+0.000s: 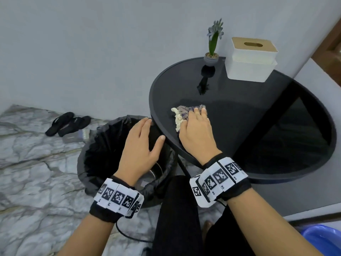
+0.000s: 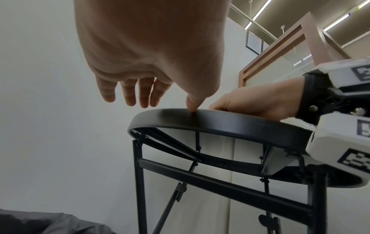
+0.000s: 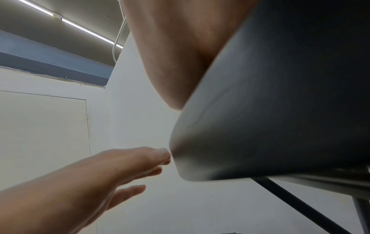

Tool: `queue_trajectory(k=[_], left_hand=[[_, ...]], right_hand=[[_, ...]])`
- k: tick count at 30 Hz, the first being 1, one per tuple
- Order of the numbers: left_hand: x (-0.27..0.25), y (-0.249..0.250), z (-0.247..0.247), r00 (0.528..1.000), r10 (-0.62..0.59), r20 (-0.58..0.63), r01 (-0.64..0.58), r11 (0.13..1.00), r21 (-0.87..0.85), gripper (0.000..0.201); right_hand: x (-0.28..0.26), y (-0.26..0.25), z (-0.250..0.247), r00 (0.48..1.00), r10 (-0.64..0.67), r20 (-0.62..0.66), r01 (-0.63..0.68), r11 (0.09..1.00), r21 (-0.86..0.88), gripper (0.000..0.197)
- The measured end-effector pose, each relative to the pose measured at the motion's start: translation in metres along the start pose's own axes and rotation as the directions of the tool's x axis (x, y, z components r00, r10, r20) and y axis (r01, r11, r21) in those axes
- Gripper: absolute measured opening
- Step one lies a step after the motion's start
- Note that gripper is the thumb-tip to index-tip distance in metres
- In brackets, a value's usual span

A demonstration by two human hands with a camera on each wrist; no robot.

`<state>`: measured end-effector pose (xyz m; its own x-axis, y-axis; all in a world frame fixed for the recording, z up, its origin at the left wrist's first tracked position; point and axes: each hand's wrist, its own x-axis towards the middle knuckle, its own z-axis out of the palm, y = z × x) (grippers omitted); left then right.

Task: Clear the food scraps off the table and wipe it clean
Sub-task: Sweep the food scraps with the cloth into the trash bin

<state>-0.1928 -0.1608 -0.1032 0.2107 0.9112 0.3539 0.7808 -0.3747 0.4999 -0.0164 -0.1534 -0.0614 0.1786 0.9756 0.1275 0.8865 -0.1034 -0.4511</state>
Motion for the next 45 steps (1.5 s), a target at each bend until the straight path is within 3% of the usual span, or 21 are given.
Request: queue_trajectory(k=[7,15,19,20,23,27,33,38,42,45], left_hand=[[0.006,-0.047,-0.001,0.995,-0.064,0.071,0.054,0.988,0.145,0.070],[0.013,-0.082,0.001,0.988,-0.104,0.111,0.082,0.979,0.188,0.070],[0.014,-0.096,0.001,0.983,-0.134,0.129,0.107,0.975,0.194,0.071],[0.014,-0.099,0.000,0.981,-0.142,0.129,0.115,0.974,0.194,0.071],[0.014,-0.107,0.000,0.977,-0.169,0.129,0.142,0.971,0.193,0.072],[0.014,-0.113,0.002,0.972,-0.190,0.135,0.163,0.969,0.186,0.071],[0.012,-0.117,0.005,0.972,-0.193,0.137,0.170,0.972,0.160,0.069],[0.008,-0.118,0.006,0.971,-0.193,0.143,0.174,0.976,0.135,0.069],[0.006,-0.115,0.008,0.971,-0.183,0.152,0.165,0.978,0.126,0.067],[0.007,-0.111,0.008,0.973,-0.175,0.148,0.158,0.980,0.119,0.064]], right_hand=[[0.010,-0.028,0.016,1.000,-0.025,0.014,0.026,0.998,-0.055,0.050],[0.025,-0.053,0.039,0.996,-0.091,-0.026,0.088,0.992,-0.086,0.047],[0.036,-0.062,0.057,0.985,-0.169,-0.012,0.166,0.975,-0.145,0.072],[0.037,-0.065,0.058,0.986,-0.168,-0.009,0.165,0.977,-0.138,0.070],[0.037,-0.075,0.058,0.987,-0.158,-0.012,0.156,0.984,-0.089,0.047],[0.035,-0.087,0.050,0.975,-0.222,-0.010,0.222,0.975,0.012,0.035],[0.033,-0.084,0.021,0.982,-0.153,-0.112,0.184,0.909,0.374,0.024],[0.018,-0.059,0.001,0.961,-0.164,-0.221,0.218,0.944,0.246,0.023],[0.001,-0.050,0.013,0.987,-0.127,-0.100,0.135,0.988,0.079,0.026],[-0.003,-0.058,0.025,0.988,-0.150,-0.045,0.146,0.987,-0.068,0.036]])
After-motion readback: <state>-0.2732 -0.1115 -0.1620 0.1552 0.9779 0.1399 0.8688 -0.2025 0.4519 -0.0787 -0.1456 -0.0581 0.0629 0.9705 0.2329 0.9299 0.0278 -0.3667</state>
